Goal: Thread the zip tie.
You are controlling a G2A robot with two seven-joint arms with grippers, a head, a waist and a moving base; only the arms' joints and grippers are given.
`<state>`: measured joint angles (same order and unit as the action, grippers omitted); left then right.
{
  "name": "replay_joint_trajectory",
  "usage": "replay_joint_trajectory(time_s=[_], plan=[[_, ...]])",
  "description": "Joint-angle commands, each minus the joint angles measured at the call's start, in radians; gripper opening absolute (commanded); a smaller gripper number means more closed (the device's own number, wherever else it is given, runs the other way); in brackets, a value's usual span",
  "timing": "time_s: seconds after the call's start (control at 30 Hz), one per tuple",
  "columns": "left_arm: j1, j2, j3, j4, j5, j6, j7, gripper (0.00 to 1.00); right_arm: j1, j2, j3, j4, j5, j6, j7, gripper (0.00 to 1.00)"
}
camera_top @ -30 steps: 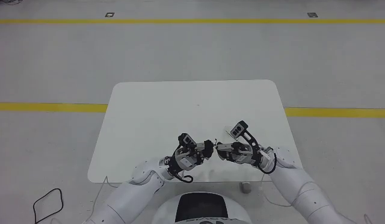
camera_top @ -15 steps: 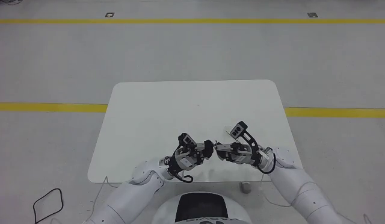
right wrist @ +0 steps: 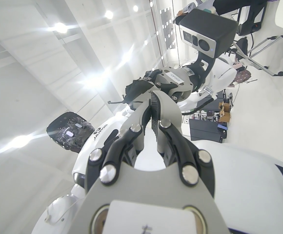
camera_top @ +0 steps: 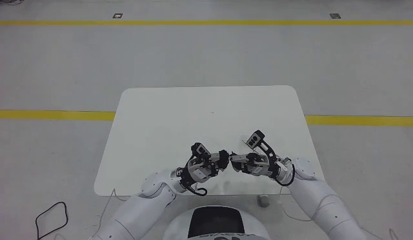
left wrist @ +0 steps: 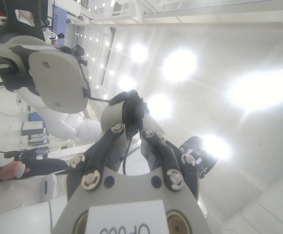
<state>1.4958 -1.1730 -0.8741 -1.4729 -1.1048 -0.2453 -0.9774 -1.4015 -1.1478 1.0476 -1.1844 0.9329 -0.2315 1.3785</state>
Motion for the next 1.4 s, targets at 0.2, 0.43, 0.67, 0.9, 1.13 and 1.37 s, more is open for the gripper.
replay_joint_trajectory(time_s=[0.2,0.43,0.67,0.9,1.13,1.37], plan=[[0.0,0.0,0.0,0.0,0.0,0.0,0.0,0.0,-0.005,-0.001,0.004,0.0,-0.009,0.0,0.002,0.0],[0.0,0.0,0.0,0.0,0.0,0.0,0.0,0.0,-0.008,-0.002,0.007,0.003,-0.018,-0.004,-0.003,0.0],[0.0,0.0,0.0,0.0,0.0,0.0,0.0,0.0,-0.007,-0.004,0.006,0.01,-0.024,-0.008,-0.005,0.0],[0.0,0.0,0.0,0.0,0.0,0.0,0.0,0.0,-0.003,-0.007,0.004,0.02,-0.025,-0.008,-0.005,0.0],[0.0,0.0,0.0,0.0,0.0,0.0,0.0,0.0,0.001,-0.01,0.003,0.031,-0.027,-0.007,-0.004,0.0],[0.0,0.0,0.0,0.0,0.0,0.0,0.0,0.0,0.003,-0.012,0.002,0.037,-0.029,-0.007,-0.004,0.0]])
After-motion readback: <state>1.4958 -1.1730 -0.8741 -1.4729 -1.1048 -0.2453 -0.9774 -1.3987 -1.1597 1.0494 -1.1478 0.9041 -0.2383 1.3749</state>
